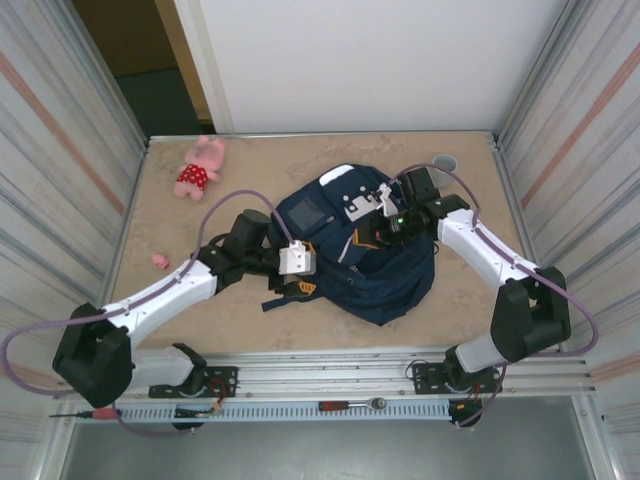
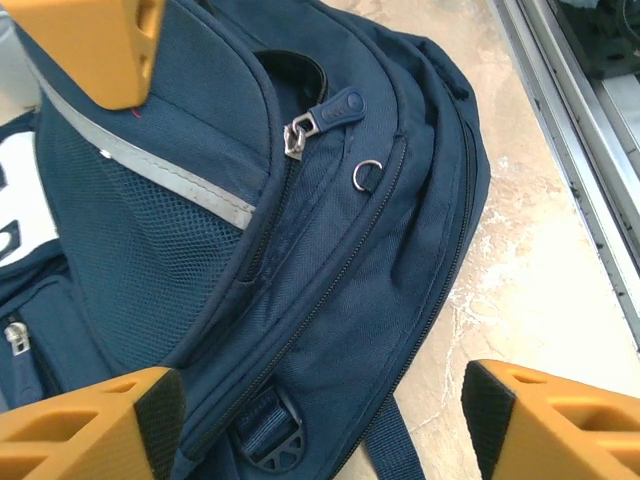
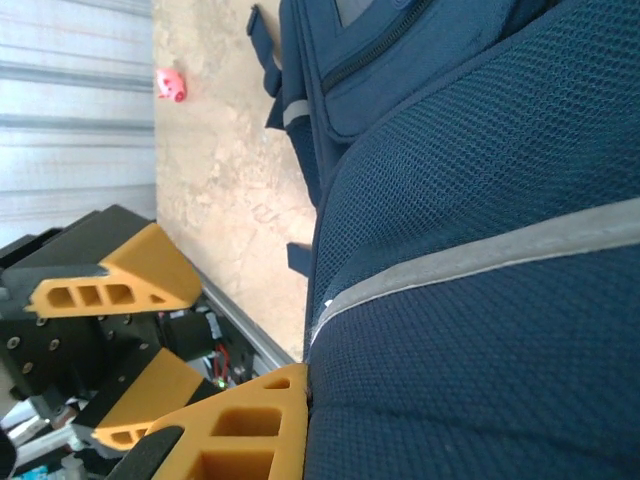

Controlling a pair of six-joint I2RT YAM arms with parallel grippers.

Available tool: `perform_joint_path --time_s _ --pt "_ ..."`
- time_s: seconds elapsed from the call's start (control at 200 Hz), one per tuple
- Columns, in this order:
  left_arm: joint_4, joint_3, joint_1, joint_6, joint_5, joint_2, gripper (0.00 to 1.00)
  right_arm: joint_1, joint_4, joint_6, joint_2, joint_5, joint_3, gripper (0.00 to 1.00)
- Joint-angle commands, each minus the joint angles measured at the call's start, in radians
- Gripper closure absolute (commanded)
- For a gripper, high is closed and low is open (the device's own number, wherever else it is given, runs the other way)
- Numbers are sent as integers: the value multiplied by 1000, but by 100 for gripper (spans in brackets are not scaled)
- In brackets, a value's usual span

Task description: Pack books, pencil case, and school supplies into a backpack

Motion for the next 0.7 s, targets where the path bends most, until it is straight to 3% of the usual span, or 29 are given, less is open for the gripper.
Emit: perform_joint_path --time_s 0.0,0.481,0.696 --pt "58 23 -6 58 41 38 27 2 -19 -74 0 -78 36 94" --pt "277 74 -40 21 39 204 31 -4 -33 -82 7 -89 34 95" --pt "312 106 -48 35 23 299 44 -3 -33 -72 -4 -95 33 96"
